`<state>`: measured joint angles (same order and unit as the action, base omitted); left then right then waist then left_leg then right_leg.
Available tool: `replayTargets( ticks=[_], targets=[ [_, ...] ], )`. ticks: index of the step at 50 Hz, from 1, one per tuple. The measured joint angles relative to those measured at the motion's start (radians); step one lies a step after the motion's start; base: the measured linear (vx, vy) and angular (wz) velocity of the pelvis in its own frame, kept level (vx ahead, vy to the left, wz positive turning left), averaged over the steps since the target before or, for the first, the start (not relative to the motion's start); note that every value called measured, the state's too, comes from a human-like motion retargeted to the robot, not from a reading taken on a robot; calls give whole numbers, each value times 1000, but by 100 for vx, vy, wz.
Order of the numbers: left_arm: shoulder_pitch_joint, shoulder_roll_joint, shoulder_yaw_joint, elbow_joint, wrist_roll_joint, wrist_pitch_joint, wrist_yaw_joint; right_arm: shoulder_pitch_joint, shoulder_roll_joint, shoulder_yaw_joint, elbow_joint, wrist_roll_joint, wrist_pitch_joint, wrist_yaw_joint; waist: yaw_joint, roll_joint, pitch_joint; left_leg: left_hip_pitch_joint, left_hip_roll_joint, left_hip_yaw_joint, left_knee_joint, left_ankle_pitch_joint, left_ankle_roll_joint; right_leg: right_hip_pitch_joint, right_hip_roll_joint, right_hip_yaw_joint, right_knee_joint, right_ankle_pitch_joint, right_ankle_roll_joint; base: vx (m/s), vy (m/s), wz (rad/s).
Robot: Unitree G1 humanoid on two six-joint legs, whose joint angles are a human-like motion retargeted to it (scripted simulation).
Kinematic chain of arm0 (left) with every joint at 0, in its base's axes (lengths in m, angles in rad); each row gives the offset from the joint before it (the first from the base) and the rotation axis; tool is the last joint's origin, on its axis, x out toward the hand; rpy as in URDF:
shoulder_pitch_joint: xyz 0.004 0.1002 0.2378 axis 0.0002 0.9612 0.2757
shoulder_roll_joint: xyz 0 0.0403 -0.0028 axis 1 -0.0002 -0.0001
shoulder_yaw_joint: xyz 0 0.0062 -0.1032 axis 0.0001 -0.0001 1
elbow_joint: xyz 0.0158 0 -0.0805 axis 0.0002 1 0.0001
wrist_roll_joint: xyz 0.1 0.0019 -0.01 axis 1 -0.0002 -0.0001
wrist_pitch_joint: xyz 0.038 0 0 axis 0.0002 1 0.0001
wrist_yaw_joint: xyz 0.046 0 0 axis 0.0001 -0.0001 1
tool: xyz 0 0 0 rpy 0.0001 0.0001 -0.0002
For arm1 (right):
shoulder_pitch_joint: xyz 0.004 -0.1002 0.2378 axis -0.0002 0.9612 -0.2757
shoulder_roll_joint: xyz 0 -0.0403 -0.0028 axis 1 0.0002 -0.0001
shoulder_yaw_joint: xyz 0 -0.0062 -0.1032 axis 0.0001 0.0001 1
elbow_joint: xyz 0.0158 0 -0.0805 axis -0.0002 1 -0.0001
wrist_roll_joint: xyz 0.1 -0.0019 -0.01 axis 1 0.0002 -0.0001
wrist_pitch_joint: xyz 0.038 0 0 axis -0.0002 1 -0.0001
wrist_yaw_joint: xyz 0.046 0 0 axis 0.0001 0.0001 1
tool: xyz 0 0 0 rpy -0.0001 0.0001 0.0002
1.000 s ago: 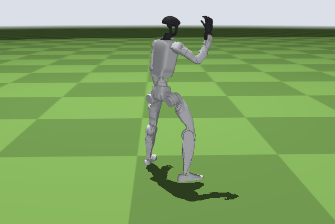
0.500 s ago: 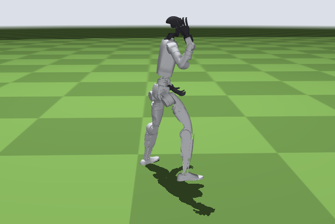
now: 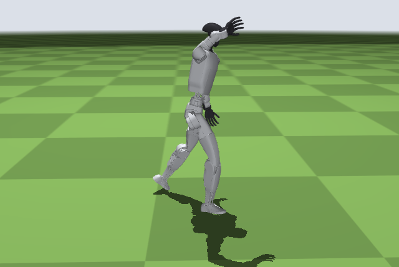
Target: Kungfu
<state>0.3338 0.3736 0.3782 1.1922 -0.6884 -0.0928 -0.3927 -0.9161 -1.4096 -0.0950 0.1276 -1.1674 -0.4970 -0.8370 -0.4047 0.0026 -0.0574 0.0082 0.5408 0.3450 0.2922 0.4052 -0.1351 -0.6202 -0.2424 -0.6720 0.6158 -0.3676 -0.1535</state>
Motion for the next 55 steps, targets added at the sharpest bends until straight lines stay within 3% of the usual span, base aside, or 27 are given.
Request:
replayTargets(
  ticks=[3,5,7,9,11,13,15,20,23,25,28,30,32,33,35,37,40,45,47,52,55],
  targets=[
    [-8,-14,-22,29,108,-48,63,-179,-13,209,48,-33,-90,-19,132,-68,6,-59,-236,-410,260,-77,-115,93,114,129,-98,17,-2,34,-58,-286],
    [-7,-34,-28,33,159,-72,82,-262,25,291,67,-24,-119,6,191,-128,4,-118,-344,-388,435,-180,-127,140,134,241,-128,22,6,43,-41,-240],
    [-1,-51,-33,37,202,-82,67,-325,75,349,81,-12,-112,30,185,-112,10,-238,-272,-371,608,-316,-115,220,215,257,-203,33,-16,47,-47,-122],
    [-4,-59,-47,45,242,-86,43,-366,113,385,84,-10,-112,29,155,-96,19,-375,-238,-365,720,-435,-43,290,264,269,-268,42,-26,48,-43,-51],
    [-6,-57,-66,49,285,-93,28,-397,141,415,87,-8,-120,16,147,-95,24,-483,-276,-371,745,-519,9,352,307,306,-324,48,-37,42,-36,-89],
    [-3,-51,-79,48,341,-102,31,-425,165,445,93,-1,-125,16,168,-105,25,-558,-354,-384,691,-565,18,413,352,371,-375,50,-52,47,-39,-164],
    [2,-46,-81,46,408,-113,59,-453,190,471,95,7,-128,24,211,-121,28,-607,-418,-378,571,-572,3,477,393,459,-412,46,-66,45,-31,-224],
    [29,-24,-74,55,525,-126,175,-518,261,521,87,31,-141,24,315,-132,50,-630,-426,-343,96,-524,13,648,493,668,-443,5,-107,55,-24,-245],
    [28,-15,-78,93,606,-140,294,-552,301,542,82,46,-158,33,365,-121,67,-597,-448,-462,-133,-563,43,749,509,751,-423,-36,-108,86,-8,-238],
    [25,-10,-88,120,662,-139,397,-572,342,550,82,50,-165,36,410,-118,84,-551,-439,-548,-219,-561,-21,813,505,810,-389,-71,-108,77,0,-275],
    [-23,6,-137,176,770,-122,585,-605,401,570,81,47,-174,42,450,-105,98,-474,-366,-466,-173,-611,-23,889,492,858,-338,-121,-101,81,14,-241],
    [-97,3,-176,228,871,-96,753,-623,425,589,72,39,-189,48,485,-91,84,-434,-340,-341,-138,-535,-13,922,454,885,-308,-141,-56,83,37,-192],
    [-208,-6,-219,269,977,-60,922,-605,451,589,37,9,-202,60,434,-67,5,-489,-353,-383,-44,-444,-29,899,423,837,-310,-96,72,88,50,-73],
    [-272,-11,-231,279,1019,-31,981,-596,484,602,23,-7,-198,59,402,-59,-29,-556,-383,-443,57,-454,-40,886,398,813,-308,-55,152,88,57,-85],
    [-435,-23,-262,259,1083,39,1033,-608,528,653,27,-35,-197,45,459,-69,-20,-546,-418,-410,120,-463,-27,884,297,807,-265,12,335,49,45,-150],
    [-628,7,-279,190,1181,96,1046,-606,535,660,38,-90,-209,46,475,-11,-23,-575,-307,-434,191,-533,-76,874,359,652,-282,107,415,21,-3,-89],
    [-901,47,-304,77,1292,151,1112,-593,570,681,51,-146,-184,59,518,8,-59,-584,-208,-372,223,-594,-100,816,365,504,-239,269,415,31,7,-113],
    [-1312,62,-447,-151,1274,265,1148,-654,622,731,44,-203,-126,87,461,4,-84,-539,-262,-283,190,-661,-68,817,248,251,-310,476,415,26,38,-26],
    [-1432,69,-483,-268,1276,325,1127,-680,646,740,45,-203,-92,112,419,-15,-77,-487,-320,-233,172,-686,-52,855,181,191,-343,486,393,27,38,9],
    [-1677,130,-610,-574,1322,461,943,-725,679,715,59,-188,-54,228,393,-23,-92,-415,-315,-126,158,-746,-56,891,131,52,-447,445,284,19,11,-76],
    [-1745,135,-652,-715,1414,471,821,-717,677,674,63,-160,97,211,387,-20,-104,-374,-284,-44,158,-782,-65,910,95,-106,-488,403,286,6,-1,-132]
  ],
)
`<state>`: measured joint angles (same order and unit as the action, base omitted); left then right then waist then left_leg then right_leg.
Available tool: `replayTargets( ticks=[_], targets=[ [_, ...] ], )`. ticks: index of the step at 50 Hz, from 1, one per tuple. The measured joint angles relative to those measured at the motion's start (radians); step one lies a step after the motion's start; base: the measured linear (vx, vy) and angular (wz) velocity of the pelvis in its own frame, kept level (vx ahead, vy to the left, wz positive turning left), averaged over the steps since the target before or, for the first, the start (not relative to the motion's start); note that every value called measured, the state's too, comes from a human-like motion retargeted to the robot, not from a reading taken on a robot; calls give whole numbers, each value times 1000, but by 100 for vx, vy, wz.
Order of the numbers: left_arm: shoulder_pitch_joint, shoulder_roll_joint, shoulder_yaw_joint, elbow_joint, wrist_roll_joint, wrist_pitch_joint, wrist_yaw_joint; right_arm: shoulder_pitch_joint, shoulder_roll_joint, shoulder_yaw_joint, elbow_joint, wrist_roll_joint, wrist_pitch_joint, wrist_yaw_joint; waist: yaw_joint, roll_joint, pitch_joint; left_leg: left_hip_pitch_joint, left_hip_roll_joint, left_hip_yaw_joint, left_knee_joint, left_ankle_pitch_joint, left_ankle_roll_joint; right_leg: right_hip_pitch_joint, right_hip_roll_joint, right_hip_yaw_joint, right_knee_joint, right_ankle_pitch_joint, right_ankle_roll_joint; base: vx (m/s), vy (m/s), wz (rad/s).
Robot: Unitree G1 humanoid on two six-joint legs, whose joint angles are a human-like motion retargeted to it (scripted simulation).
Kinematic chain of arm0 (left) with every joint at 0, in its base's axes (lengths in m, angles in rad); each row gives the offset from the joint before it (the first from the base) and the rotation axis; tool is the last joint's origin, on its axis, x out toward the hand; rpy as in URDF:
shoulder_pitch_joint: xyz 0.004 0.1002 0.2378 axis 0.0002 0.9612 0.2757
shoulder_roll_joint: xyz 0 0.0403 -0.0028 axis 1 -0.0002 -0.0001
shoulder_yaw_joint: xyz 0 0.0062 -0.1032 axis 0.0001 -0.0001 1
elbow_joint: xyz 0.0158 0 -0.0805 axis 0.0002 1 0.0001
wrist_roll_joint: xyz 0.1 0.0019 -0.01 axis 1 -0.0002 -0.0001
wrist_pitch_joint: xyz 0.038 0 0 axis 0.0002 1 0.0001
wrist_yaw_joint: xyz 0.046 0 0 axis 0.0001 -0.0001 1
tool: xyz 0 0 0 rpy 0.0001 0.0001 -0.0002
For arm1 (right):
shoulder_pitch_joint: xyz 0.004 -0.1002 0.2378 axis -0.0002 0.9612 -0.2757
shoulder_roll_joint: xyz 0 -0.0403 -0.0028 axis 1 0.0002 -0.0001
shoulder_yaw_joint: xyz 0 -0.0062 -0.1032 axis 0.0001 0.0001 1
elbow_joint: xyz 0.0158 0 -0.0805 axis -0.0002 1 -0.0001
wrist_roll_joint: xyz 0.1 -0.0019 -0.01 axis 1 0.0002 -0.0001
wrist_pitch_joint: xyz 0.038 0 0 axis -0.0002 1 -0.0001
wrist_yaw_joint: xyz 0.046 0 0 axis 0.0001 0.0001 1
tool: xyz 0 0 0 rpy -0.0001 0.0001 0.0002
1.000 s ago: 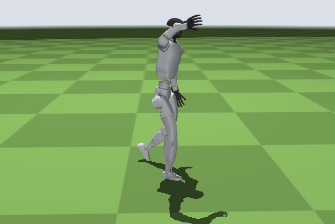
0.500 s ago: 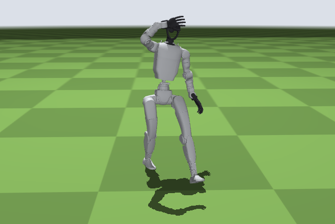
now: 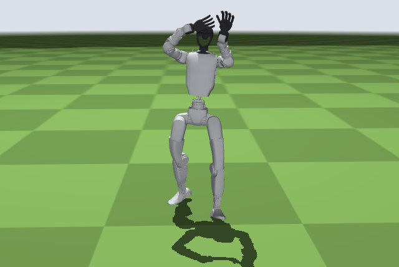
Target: Kungfu
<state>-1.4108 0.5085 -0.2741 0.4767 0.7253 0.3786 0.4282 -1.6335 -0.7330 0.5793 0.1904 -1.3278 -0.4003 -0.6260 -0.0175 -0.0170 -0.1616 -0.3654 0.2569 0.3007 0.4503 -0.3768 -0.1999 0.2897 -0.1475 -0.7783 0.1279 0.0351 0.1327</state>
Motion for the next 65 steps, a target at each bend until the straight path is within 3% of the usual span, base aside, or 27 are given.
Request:
replayTargets(
  ticks=[2,5,8,11,14,20,23,26,29,35,40,45,48,54,60,65],
  targets=[
    [-25,33,-17,-72,70,-38,-32,26,-13,-45,-38,-13,67,-100,-1,11,-6,40,35,71,-11,-15,-13,3,-24,-131,-15,-26,-2,-6,-8,-171],
    [-25,57,-45,-133,170,-74,-31,72,-30,-96,-50,1,27,-132,-7,36,-11,102,97,173,-32,-29,-34,-1,-44,-301,-27,-40,-90,-15,-18,-193],
    [12,58,-69,-146,176,-47,-186,101,-50,-104,-43,74,-11,-41,-70,40,8,176,106,239,-71,-16,-42,-76,-64,-74,17,-66,-83,-24,-34,-146],
    [59,59,-89,-134,150,-52,-319,114,-70,-80,-48,70,-14,12,-131,47,9,220,115,295,-96,5,-50,-107,-98,-57,23,-89,-46,-28,-31,-159],
    [140,80,-105,-129,175,-63,-414,125,-61,-33,-25,52,-10,42,-164,55,17,269,117,337,-125,96,-7,-165,-123,1,37,-108,-52,-40,-41,-217],
    [402,190,-133,-147,226,-116,-694,202,134,74,142,29,-76,54,-212,101,84,452,111,500,-244,251,-22,-378,-163,285,185,-154,-81,-45,-31,-267],
    [528,263,-162,-130,313,-184,-945,284,282,86,266,-16,-101,-18,-209,129,132,496,101,449,-245,303,-28,-507,-147,413,268,-184,-101,-46,-28,-309],
    [634,327,-181,-109,441,-304,-1233,403,424,59,386,-64,-134,-102,-191,176,176,509,79,267,-232,320,-46,-654,-80,560,327,-187,-114,-41,-20,-316],
    [736,387,-235,-85,475,-430,-1369,531,543,52,494,-63,-179,-154,-163,239,220,515,38,75,-218,313,-62,-791,12,685,350,-153,-120,-31,-2,-343],
    [944,309,-355,179,479,-581,-1438,785,728,129,716,-41,-311,-276,-219,350,310,493,-47,-250,-161,222,-62,-1006,189,857,358,-51,-89,-13,8,-261],
    [1104,166,-436,423,454,-626,-1452,945,783,284,829,60,-402,-231,-311,382,399,476,-135,-315,-151,136,-62,-1184,299,942,427,0,-52,-4,21,-192],
    [1171,19,-533,637,423,-660,-1487,1077,787,330,868,131,-499,-171,-436,412,495,438,-93,-234,-175,16,-62,-1277,272,883,460,-31,-44,-15,1,-14],
    [1192,-40,-554,720,432,-660,-1508,1119,795,328,876,100,-517,-153,-439,427,531,427,-64,-223,-174,-41,-62,-1286,270,856,449,-45,-50,-11,-5,-6],
    [1176,-70,-512,741,386,-672,-1499,1074,743,347,846,153,-535,-132,-417,435,538,380,-80,-255,-165,-71,-62,-1305,246,873,450,1,-49,-8,4,42],
    [1086,-47,-505,706,374,-647,-1464,1045,720,273,839,203,-513,-107,-433,432,536,351,-51,-315,-171,-41,-62,-1243,170,833,433,-32,-94,-7,-7,114],
    [1026,-20,-484,622,291,-592,-1327,972,679,199,851,226,-568,123,-435,421,537,341,-4,-370,-177,-6,-62,-1140,97,739,392,-54,-125,-8,-11,126]
  ],
)
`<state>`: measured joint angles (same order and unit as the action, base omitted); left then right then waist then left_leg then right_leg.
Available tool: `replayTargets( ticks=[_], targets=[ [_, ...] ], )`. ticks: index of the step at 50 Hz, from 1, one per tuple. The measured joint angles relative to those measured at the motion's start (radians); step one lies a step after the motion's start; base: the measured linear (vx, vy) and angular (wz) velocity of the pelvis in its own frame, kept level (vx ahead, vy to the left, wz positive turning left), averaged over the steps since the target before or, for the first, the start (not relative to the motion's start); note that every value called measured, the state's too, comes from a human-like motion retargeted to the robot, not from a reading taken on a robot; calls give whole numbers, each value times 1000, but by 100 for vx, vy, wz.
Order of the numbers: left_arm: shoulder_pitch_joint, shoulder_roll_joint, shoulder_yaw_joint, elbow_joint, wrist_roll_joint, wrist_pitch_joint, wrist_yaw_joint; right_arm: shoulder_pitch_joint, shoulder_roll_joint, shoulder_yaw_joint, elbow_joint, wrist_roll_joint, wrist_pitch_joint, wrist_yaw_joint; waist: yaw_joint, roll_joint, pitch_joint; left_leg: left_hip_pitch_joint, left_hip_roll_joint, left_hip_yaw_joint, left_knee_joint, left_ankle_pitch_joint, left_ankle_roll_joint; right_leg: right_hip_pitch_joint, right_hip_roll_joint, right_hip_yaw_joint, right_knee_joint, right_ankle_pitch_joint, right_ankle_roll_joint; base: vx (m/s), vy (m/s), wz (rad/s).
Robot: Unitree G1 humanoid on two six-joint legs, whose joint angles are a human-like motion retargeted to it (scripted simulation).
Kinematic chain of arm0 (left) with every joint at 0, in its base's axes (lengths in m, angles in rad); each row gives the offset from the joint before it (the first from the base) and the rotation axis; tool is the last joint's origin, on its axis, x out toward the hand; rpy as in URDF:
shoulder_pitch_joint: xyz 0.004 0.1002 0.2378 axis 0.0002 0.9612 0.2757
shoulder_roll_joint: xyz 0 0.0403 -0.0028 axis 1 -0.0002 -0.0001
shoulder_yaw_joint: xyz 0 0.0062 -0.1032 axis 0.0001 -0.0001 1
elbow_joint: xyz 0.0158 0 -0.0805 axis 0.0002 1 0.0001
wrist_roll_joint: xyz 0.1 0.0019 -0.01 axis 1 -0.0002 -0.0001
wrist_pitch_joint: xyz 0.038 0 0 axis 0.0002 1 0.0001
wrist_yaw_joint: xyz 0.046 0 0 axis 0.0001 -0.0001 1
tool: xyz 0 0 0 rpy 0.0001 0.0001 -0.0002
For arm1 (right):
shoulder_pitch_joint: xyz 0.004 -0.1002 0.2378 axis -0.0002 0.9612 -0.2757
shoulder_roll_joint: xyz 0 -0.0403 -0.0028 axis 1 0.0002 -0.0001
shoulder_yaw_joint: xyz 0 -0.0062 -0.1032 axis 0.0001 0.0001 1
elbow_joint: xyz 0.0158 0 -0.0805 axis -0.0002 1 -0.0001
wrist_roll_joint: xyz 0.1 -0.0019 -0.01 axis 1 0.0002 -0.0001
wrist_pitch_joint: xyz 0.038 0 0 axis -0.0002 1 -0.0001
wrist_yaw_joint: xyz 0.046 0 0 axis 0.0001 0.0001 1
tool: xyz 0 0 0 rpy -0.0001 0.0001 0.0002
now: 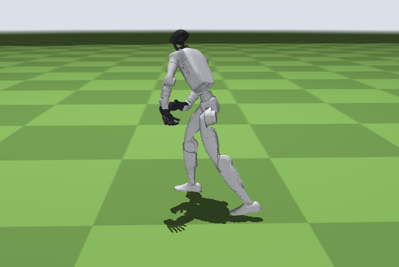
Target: Kungfu
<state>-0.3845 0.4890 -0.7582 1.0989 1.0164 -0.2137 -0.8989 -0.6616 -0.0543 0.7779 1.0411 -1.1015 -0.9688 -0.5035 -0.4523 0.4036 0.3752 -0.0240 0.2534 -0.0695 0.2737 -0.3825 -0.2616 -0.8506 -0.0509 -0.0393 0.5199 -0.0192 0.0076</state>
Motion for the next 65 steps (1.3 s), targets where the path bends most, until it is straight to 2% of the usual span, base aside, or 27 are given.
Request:
replayTargets(
  ticks=[5,7,10,12,15,18,20,23,25,27,29,31,33,35,38,41,44,47,50,52,53,54,55,57,60,62,65],
  targets=[
    [8,3,59,-49,-101,119,373,-67,-33,-85,-26,289,41,393,19,-51,-14,-1,-1,-63,-4,32,36,115,-78,-81,-42,-5,-6,-7,-7,118],
    [18,7,79,-47,-152,143,499,-77,-47,-119,-65,423,65,460,27,-78,-25,-4,-1,-82,-3,47,46,160,-102,-106,-60,-5,-3,-5,-9,116],
    [32,12,121,-31,-224,131,583,-75,-72,-185,-126,590,99,502,31,-114,-40,-21,-5,-139,14,68,57,234,-136,-146,-86,-6,4,-4,2,135],
    [32,18,150,-21,-255,126,562,-66,-91,-233,-166,718,134,516,32,-138,-45,-46,-8,-172,48,78,60,289,-161,-179,-102,-6,9,1,2,150],
    [27,29,202,-23,-300,115,449,-39,-134,-310,-224,947,209,522,36,-176,-53,-113,-7,-154,149,74,61,376,-208,-240,-128,-3,21,6,12,167],
    [39,35,267,-50,-390,91,327,4,-175,-382,-262,1187,302,517,32,-202,-74,-204,56,20,269,70,51,455,-257,-325,-152,3,39,8,24,188],
    [52,37,316,-82,-467,76,286,35,-212,-424,-285,1357,383,545,28,-211,-90,-251,117,174,345,35,92,501,-282,-380,-169,10,54,11,35,185],
    [92,28,389,-150,-600,39,287,102,-268,-493,-310,1570,522,643,30,-223,-118,-304,138,249,444,-80,189,567,-298,-428,-204,32,65,21,36,149],
    [128,26,432,-199,-723,3,284,165,-309,-544,-322,1692,616,747,50,-230,-139,-327,111,172,473,-108,142,607,-288,-425,-236,62,56,36,58,82],
    [176,21,467,-247,-859,-6,260,249,-347,-589,-332,1778,704,832,98,-261,-164,-317,25,84,478,-134,74,634,-288,-363,-283,99,31,38,51,19],
    [227,16,494,-287,-1024,13,214,348,-368,-642,-340,1852,787,902,125,-287,-196,-310,-5,92,472,-176,98,668,-299,-354,-324,83,-11,38,68,49],
    [278,7,521,-315,-1216,64,154,449,-361,-706,-341,1919,857,957,131,-291,-228,-313,-1,106,454,-186,116,719,-295,-398,-373,5,-70,35,65,88],
    [334,-8,558,-327,-1421,144,95,549,-329,-771,-337,1983,903,1004,149,-293,-258,-302,-24,92,412,-178,129,774,-267,-434,-431,-50,-164,32,61,67],
    [390,-28,590,-328,-1622,231,65,644,-286,-823,-321,2051,938,1031,162,-290,-287,-277,-42,63,334,-146,146,818,-227,-466,-472,-56,-259,26,45,78],
    [473,-72,643,-333,-1842,311,99,744,-219,-848,-293,2172,978,1029,193,-328,-335,-218,-99,87,190,-76,187,822,-194,-390,-448,-59,-118,19,32,58],
    [583,-111,710,-380,-1962,326,146,832,-170,-845,-299,2282,1014,1029,232,-362,-373,-152,-128,139,34,0,210,775,-117,-259,-334,-73,-60,18,30,9],
    [695,-179,779,-431,-1990,321,157,932,-115,-850,-349,2286,1026,1063,238,-367,-405,-119,-153,168,-71,48,235,736,-11,-181,-239,-144,0,15,34,29],
    [789,-256,832,-456,-2014,334,125,1043,-29,-864,-413,2233,1028,1130,200,-374,-431,-122,-194,132,-124,80,244,710,79,-202,-174,-236,14,12,21,75],
    [866,-327,859,-451,-2014,367,49,1136,98,-874,-439,2238,1034,1186,158,-410,-449,-131,-247,87,-135,91,243,705,146,-207,-194,-277,29,9,5,92],
    [891,-365,873,-421,-1999,387,6,1175,173,-864,-425,2292,1054,1197,153,-453,-457,-128,-287,80,-137,91,238,714,163,-213,-256,-239,34,0,-1,54],
    [894,-377,884,-392,-1981,399,-12,1188,201,-852,-410,2334,1077,1191,156,-473,-456,-121,-299,79,-139,88,237,718,168,-221,-283,-176,-22,-2,6,-2],
    [890,-381,895,-367,-1967,414,-19,1191,211,-843,-400,2380,1107,1186,172,-490,-461,-120,-309,98,-141,87,238,725,166,-192,-298,-167,-21,-3,10,-58],
    [883,-379,906,-346,-1955,429,-21,1189,212,-836,-392,2428,1139,1179,194,-506,-467,-121,-317,127,-142,87,241,733,161,-143,-308,-186,10,-3,13,-51],
    [862,-342,897,-342,-1955,441,-9,1166,176,-833,-381,2420,1158,1182,175,-489,-461,-128,-308,101,-147,103,235,690,187,-54,-258,-220,79,-4,19,41],
    [811,-275,848,-367,-1968,439,29,1117,34,-824,-363,2383,1179,1192,153,-440,-467,-147,-291,74,-159,119,229,674,143,-173,-251,-240,117,-5,32,22],
    [735,-189,792,-369,-1961,435,55,1070,-107,-813,-336,2312,1164,1210,194,-403,-467,-152,-284,112,-174,128,245,679,95,-265,-249,-241,105,-10,39,-93],
    [591,-39,663,-376,-1875,384,79,990,-291,-782,-258,2131,1112,1242,257,-369,-445,-155,-262,164,-180,138,255,705,20,-412,-273,-217,66,-25,23,-101]
  ],
)
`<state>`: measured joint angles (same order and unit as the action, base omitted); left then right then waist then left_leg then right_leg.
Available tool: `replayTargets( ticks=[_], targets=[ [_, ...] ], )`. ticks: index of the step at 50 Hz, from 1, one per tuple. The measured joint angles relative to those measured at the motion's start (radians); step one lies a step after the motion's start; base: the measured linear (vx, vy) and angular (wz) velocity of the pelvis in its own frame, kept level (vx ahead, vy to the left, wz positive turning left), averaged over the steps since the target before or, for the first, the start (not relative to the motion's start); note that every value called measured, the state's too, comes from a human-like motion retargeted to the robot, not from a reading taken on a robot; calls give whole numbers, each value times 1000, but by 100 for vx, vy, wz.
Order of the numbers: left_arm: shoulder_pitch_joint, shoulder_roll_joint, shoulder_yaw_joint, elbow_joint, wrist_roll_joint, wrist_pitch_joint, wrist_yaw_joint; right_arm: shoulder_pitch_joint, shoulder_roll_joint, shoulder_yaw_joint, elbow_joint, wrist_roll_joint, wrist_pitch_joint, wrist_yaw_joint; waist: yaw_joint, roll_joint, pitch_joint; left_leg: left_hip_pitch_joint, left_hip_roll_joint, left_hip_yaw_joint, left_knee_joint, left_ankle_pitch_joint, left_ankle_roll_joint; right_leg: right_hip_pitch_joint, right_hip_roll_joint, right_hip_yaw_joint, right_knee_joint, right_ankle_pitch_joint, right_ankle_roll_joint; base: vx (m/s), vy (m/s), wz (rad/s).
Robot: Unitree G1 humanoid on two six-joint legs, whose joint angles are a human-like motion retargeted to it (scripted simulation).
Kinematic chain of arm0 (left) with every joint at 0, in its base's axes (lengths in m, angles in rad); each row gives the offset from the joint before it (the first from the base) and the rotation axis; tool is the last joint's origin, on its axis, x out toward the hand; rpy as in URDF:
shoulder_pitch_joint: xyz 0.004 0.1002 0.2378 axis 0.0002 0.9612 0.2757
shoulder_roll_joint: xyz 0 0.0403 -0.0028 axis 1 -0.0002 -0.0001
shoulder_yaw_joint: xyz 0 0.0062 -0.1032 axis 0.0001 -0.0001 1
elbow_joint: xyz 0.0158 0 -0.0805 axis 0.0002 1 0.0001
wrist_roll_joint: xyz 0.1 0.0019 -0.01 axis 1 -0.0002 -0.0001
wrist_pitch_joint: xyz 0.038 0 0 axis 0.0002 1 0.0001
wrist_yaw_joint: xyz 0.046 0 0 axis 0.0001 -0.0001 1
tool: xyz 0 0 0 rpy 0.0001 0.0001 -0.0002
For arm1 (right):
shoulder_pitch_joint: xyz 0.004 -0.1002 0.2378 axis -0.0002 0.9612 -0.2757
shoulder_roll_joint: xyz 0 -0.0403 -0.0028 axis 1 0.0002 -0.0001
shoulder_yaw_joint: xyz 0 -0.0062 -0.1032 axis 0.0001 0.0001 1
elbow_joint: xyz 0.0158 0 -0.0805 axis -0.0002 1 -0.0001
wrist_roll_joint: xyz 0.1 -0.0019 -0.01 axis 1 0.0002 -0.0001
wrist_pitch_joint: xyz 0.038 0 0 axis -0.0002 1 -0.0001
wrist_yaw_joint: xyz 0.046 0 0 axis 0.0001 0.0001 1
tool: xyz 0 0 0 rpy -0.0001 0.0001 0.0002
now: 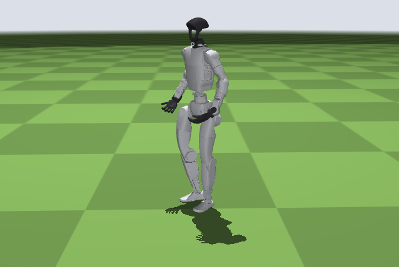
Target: Kungfu
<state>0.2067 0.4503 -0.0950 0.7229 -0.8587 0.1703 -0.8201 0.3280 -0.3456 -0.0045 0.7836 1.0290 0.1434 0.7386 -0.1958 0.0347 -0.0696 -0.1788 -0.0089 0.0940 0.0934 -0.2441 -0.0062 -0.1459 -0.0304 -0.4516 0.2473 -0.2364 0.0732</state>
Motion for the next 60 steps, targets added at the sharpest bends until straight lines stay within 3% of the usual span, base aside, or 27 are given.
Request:
replayTargets(
  ticks=[4,7,10,12,17,20,23,25,27,29,32,35,38,40,42,44,50,52,58,60],
  targets=[
    [-162,147,-117,28,367,-107,60,-154,-139,76,177,-325,-113,-71,46,4,44,9,28,46,5,1,8,44,-54,-54,-53,46,-6,-32,-5,-68],
    [-216,179,-159,89,670,-219,211,-258,-192,136,260,-651,-225,-131,24,4,69,25,42,76,1,-4,15,76,-78,-3,-93,79,-21,-31,-13,-54],
    [-202,115,-152,203,990,-289,443,-329,-207,161,287,-1053,-286,-195,-33,12,86,33,56,107,5,-11,18,115,-101,23,-137,160,-41,-28,-14,-58],
    [-171,31,-127,299,1165,-281,596,-356,-198,181,281,-1261,-292,-230,-62,20,92,40,74,148,8,-18,15,137,-123,9,-154,200,-25,-23,-10,-106],
    [-117,-152,-131,525,1310,-306,801,-393,-171,283,240,-1452,-309,-161,-82,42,116,76,146,316,3,-35,-12,151,-164,-59,-135,286,-61,-30,-18,-170],
    [-111,-224,-163,627,1313,-322,907,-380,-117,297,233,-1452,-317,-87,-99,53,127,94,188,400,-2,-38,-37,160,-180,-170,-114,310,-97,-31,-32,-178],
    [-114,-279,-140,700,1295,-285,1086,-356,-60,292,242,-1391,-307,2,-106,52,130,120,207,473,-16,-34,-61,164,-172,-244,-108,327,-113,-32,-50,-185],
    [-104,-294,-103,706,1266,-298,1127,-334,-31,283,241,-1375,-290,4,-131,43,125,134,212,506,-22,-27,-80,169,-157,-268,-132,256,-41,-28,-56,-153],
    [-88,-278,-56,696,1233,-336,1107,-331,-7,281,229,-1383,-296,-55,-158,39,131,154,235,537,-22,-14,-100,178,-127,-294,-159,173,-85,-23,-57,-151],
    [-69,-244,-37,688,1207,-342,1063,-328,9,275,219,-1399,-316,-91,-178,29,130,177,253,574,-15,8,-112,188,-91,-292,-211,161,-135,-17,-67,-148],
    [-58,-184,-35,695,1215,-279,967,-324,21,263,222,-1404,-301,-78,-184,23,123,205,300,634,6,81,-118,170,-42,-124,-237,115,-141,-15,-67,-152],
    [-45,-173,26,689,1259,-183,945,-351,9,267,228,-1408,-274,-71,-174,18,123,204,364,659,78,187,-69,136,-20,-50,-220,80,-170,-15,-61,-186],
    [-22,-167,72,665,1219,-180,933,-388,9,270,280,-1441,-278,-158,-196,-15,123,139,371,526,251,209,79,126,-23,-15,-199,50,-203,-1,-46,-176],
    [-21,-168,83,656,1200,-176,923,-403,24,245,344,-1449,-271,-239,-168,-20,129,62,358,340,388,167,28,119,6,73,-191,42,-217,8,-41,-206],
    [-20,-195,109,656,1218,-160,953,-380,44,181,392,-1454,-238,-317,-143,-26,127,-30,258,109,490,143,-57,127,27,125,-197,38,-230,18,-42,-161],
    [-20,-223,125,660,1234,-167,991,-350,74,99,441,-1439,-196,-402,-111,-36,113,-77,170,22,520,142,-101,131,38,166,-199,32,-243,27,-44,-149],
    [-7,-290,133,689,1341,-191,1064,-309,170,-182,599,-1265,-128,-601,-23,-46,104,-177,137,168,446,113,-37,157,82,251,-186,-3,-269,31,-29,-126],
    [10,-309,140,707,1393,-189,1062,-312,186,-239,655,-1157,-119,-621,-9,-39,113,-203,103,180,362,137,-49,180,109,277,-186,-17,-276,41,-28,-110],
    [81,-322,154,763,1561,-168,1013,-259,212,-293,767,-891,-123,-537,79,-16,136,-278,32,183,95,308,-135,266,193,367,-174,-62,-288,51,-25,-116],
    [102,-318,160,780,1602,-154,989,-230,216,-281,787,-884,-116,-482,91,-23,139,-294,12,215,30,318,-103,298,201,369,-174,-76,-281,62,-22,-46]
  ],
)
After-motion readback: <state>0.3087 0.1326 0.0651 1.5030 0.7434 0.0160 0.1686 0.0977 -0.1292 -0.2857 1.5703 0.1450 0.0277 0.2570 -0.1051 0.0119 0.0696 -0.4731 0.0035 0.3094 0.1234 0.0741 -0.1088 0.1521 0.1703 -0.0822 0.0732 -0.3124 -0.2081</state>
